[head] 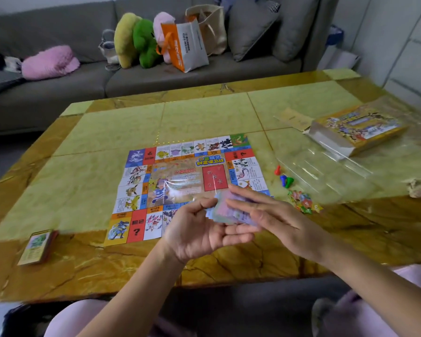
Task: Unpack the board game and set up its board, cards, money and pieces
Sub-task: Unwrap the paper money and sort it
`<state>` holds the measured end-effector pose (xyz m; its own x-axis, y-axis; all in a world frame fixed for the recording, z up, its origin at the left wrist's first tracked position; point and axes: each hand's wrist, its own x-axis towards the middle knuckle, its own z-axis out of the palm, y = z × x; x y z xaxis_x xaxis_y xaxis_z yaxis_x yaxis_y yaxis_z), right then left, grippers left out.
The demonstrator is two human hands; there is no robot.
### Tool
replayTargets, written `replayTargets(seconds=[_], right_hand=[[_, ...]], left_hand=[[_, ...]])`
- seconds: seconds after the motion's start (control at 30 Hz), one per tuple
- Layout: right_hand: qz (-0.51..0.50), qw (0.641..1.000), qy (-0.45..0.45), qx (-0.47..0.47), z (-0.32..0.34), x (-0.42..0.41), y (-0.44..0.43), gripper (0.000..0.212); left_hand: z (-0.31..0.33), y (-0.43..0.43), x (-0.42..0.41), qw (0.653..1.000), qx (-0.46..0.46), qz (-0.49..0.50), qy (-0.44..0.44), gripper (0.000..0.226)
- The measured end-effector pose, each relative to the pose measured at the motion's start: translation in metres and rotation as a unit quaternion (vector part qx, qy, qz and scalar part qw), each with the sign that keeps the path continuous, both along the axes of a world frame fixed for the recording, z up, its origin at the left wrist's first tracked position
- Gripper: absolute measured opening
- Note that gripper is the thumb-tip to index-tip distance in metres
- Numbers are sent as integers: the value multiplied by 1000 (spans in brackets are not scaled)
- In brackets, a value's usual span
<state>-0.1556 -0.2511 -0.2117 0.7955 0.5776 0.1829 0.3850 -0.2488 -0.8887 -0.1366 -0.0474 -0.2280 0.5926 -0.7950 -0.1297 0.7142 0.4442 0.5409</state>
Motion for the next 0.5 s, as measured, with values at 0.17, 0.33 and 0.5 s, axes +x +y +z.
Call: replayTargets(seconds=[0.17, 0.33, 0.5], right_hand=[[-5, 999, -16, -29, -4, 8, -5, 31], [-47, 999, 24, 0, -14, 14, 2, 48], [-195, 973, 128, -8, -27, 18, -1, 49]], left_hand=[[9, -10, 4, 998, 53, 0, -36, 47], [0, -26, -4, 977, 192, 81, -50, 25], [-8, -28, -2, 957, 235, 164, -44, 41]])
